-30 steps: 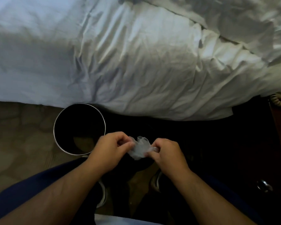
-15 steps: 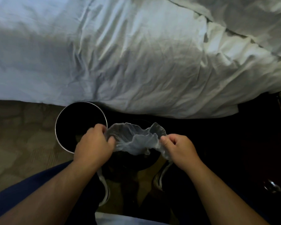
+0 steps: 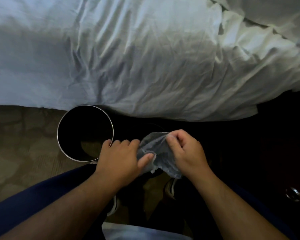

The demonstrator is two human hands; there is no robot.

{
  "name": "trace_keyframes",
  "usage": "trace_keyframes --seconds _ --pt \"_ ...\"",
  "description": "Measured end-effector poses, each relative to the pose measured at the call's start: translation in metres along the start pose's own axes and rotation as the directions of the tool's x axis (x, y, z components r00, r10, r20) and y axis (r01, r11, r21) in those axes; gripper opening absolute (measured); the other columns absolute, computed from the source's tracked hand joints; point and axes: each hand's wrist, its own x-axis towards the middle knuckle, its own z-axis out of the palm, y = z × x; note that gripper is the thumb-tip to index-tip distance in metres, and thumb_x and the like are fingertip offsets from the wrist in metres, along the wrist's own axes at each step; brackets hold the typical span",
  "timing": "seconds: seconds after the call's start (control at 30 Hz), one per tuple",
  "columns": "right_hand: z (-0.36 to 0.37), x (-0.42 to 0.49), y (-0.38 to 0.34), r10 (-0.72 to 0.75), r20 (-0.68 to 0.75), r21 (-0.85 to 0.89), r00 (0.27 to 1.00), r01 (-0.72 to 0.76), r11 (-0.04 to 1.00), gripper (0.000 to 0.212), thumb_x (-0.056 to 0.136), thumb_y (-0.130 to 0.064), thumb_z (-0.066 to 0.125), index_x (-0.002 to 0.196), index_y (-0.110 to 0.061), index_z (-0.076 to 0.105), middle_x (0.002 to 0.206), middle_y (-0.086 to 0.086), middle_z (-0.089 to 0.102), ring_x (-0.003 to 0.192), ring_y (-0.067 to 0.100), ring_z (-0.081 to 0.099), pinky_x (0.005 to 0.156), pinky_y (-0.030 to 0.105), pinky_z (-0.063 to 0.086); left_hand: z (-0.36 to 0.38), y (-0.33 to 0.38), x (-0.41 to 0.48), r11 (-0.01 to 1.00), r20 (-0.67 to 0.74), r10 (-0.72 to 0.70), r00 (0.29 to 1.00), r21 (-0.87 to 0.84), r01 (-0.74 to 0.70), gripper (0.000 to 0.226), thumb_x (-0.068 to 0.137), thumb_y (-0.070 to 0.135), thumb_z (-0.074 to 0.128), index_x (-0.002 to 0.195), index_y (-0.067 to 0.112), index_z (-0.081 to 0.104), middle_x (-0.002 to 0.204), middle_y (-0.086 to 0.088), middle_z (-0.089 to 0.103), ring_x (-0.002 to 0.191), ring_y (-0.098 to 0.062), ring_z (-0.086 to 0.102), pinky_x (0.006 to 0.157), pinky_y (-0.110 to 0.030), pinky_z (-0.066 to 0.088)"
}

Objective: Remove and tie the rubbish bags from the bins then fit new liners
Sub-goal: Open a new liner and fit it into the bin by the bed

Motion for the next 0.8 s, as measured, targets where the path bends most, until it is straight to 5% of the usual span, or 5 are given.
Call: trace_keyframes --seconds 0.1,0.23,0.47,0.63,0.8 --pt "-0.002 0.004 0.002 0.029 -0.030 -0.007 0.999 -0.030 1.000 0.026 0.101 -0.036 0.053 0.085 -0.022 0.069 0.081 0.001 0.069 0.076 0.012 0.065 0.069 0.038 0.054 0.000 -0.007 0.003 0.999 -0.179 -0.033 0.983 -0.048 0.025 0.067 0.090 0.070 0.032 0.138 0.025 0.044 0.127 0.000 0.056 0.114 -0.021 0.054 0.097 -0.040 0.042" --pt "0.000 0.006 0.003 0.095 -0.004 -0.077 0.995 -0.095 0.992 0.041 0.102 -0.044 0.048 0.086 -0.018 0.074 0.084 0.004 0.074 0.079 0.014 0.069 0.072 0.035 0.055 -0.018 0.003 0.001 0.857 -0.523 0.393 0.756 -0.090 -0.508 0.035 0.092 0.046 0.048 0.114 0.022 0.064 0.116 0.002 0.059 0.107 -0.016 0.054 0.090 -0.030 0.039" --pt "0.003 0.002 -0.003 0.065 0.085 0.024 0.994 -0.068 0.997 0.036 0.101 -0.046 0.047 0.077 -0.033 0.070 0.077 -0.010 0.072 0.070 0.002 0.066 0.063 0.022 0.051 0.001 0.004 0.008 0.981 0.141 0.170 0.975 -0.123 -0.153 0.053 0.098 0.062 0.020 0.099 0.027 0.059 0.097 0.004 0.064 0.092 -0.020 0.063 0.079 -0.037 0.051" --pt "0.002 -0.001 -0.003 -0.025 0.138 0.045 0.990 0.019 0.999 0.033 0.100 -0.041 0.051 0.075 -0.030 0.069 0.069 -0.003 0.066 0.061 0.009 0.060 0.060 0.030 0.048 0.004 0.000 0.020 0.942 0.329 0.327 0.886 -0.192 -0.276 0.072 0.082 0.061 0.061 0.144 0.038 0.035 0.142 0.007 0.048 0.127 -0.019 0.050 0.095 -0.030 0.043" --pt "-0.009 0.011 0.008 -0.003 -0.041 -0.116 0.999 -0.001 0.993 0.020 0.096 -0.032 0.064 0.076 -0.035 0.065 0.076 -0.013 0.068 0.074 0.000 0.063 0.063 0.023 0.045 0.019 -0.019 0.029 0.999 0.596 -0.027 0.803 0.037 0.006 0.128 0.056 0.068 0.078 0.154 0.038 0.002 0.146 -0.003 0.041 0.132 -0.029 0.045 0.106 -0.047 0.042"
